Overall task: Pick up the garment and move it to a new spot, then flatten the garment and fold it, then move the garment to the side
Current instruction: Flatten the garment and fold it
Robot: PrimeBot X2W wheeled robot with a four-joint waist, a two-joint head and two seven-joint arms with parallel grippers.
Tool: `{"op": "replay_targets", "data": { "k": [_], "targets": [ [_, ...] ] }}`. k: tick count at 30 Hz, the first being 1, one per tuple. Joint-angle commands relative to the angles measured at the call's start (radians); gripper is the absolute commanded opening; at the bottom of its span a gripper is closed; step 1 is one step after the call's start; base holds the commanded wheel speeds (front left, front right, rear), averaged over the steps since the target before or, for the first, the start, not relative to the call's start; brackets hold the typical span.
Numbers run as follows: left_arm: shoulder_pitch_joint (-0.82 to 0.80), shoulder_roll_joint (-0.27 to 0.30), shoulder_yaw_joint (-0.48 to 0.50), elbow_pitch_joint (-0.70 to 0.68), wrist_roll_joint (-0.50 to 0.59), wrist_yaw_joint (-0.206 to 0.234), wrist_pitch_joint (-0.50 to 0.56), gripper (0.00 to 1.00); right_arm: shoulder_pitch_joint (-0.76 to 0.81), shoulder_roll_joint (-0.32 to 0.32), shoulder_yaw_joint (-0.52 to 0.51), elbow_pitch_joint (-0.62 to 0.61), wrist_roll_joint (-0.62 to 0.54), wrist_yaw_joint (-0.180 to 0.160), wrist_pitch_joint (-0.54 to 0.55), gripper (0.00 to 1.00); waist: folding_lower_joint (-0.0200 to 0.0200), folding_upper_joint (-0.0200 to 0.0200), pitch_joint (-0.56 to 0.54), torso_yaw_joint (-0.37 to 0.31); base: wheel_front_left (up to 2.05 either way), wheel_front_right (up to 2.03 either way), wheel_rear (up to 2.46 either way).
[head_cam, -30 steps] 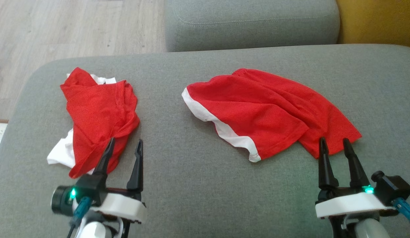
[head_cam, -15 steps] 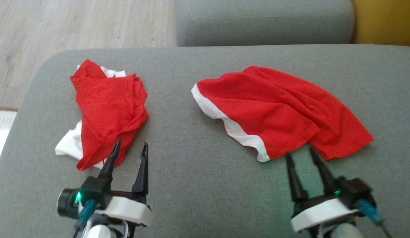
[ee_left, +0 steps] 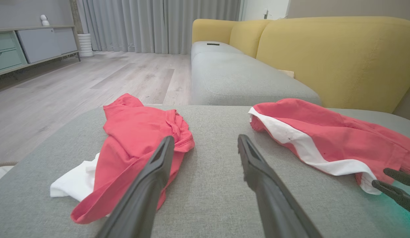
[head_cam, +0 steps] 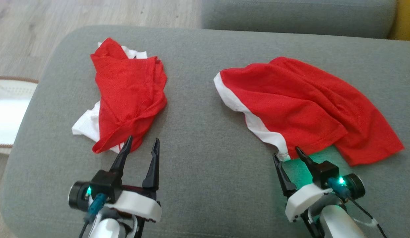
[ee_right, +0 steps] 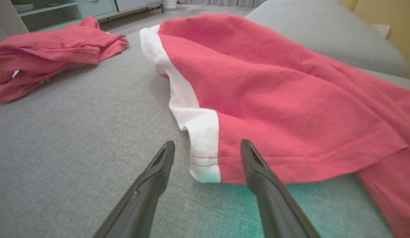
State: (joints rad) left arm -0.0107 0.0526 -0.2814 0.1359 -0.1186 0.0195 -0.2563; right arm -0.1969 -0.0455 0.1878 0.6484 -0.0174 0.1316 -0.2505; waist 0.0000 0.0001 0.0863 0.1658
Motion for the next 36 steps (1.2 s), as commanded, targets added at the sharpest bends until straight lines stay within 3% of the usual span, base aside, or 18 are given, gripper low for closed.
{"op": "replay_targets", "data": {
  "k": [1, 7, 8, 9, 10, 14, 19, 29, 36],
  "targets": [
    [-0.062, -0.002, 0.026, -0.027, -0.009, 0.006, -0.005, 1.00, -0.057, -0.005, 0.024, 0.000, -0.004, -0.001, -0.006, 1.00, 0.0000, -0.0001, 0.011, 0.010, 0.00, 0.00, 0.00],
    [-0.072, -0.002, 0.031, -0.022, -0.011, 0.006, -0.005, 1.00, -0.111, -0.005, 0.046, 0.109, -0.018, -0.001, 0.015, 1.00, 0.0000, -0.0001, 0.023, 0.017, 0.00, 0.00, 0.00],
    [-0.072, -0.002, 0.032, -0.021, -0.012, 0.007, -0.005, 1.00, -0.117, -0.005, 0.049, 0.125, -0.012, -0.001, 0.020, 0.80, 0.0000, -0.0001, 0.022, 0.017, 0.00, 0.00, 0.00],
    [-0.072, -0.002, 0.032, -0.021, -0.012, 0.008, -0.005, 1.00, -0.123, -0.005, 0.048, 0.139, -0.009, -0.001, 0.022, 0.06, 0.0000, -0.0001, 0.020, 0.014, 0.00, 0.00, 0.00],
    [-0.071, -0.002, 0.033, -0.020, -0.013, 0.009, -0.005, 1.00, -0.126, -0.005, 0.050, 0.152, -0.011, -0.001, 0.024, 0.00, 0.0000, -0.0001, 0.017, 0.011, 0.00, 0.00, 0.00],
    [-0.064, -0.002, 0.037, -0.016, -0.018, 0.010, -0.005, 1.00, -0.131, -0.005, 0.068, 0.185, -0.006, -0.001, 0.022, 0.00, 0.0000, -0.0001, 0.002, -0.014, 0.00, 0.00, 0.00],
    [-0.056, -0.002, 0.043, -0.013, -0.021, 0.010, -0.005, 1.00, -0.112, -0.005, 0.020, 0.183, -0.038, -0.001, 0.005, 0.00, 0.0000, -0.0001, -0.024, -0.060, 0.00, 0.00, 0.00],
    [-0.046, -0.002, 0.041, -0.016, -0.033, 0.014, -0.005, 1.00, 0.019, -0.005, -0.225, 0.092, -0.200, -0.001, 0.004, 0.00, 0.0000, -0.0001, -0.045, -0.144, 0.00, 0.00, 0.00],
    [-0.052, -0.002, 0.026, -0.012, -0.039, 0.016, -0.005, 1.00, 0.097, -0.005, -0.398, -0.055, -0.311, -0.001, 0.044, 0.00, 0.0000, -0.0001, -0.037, -0.177, 0.00, 0.00, 0.00]
  ]
}}
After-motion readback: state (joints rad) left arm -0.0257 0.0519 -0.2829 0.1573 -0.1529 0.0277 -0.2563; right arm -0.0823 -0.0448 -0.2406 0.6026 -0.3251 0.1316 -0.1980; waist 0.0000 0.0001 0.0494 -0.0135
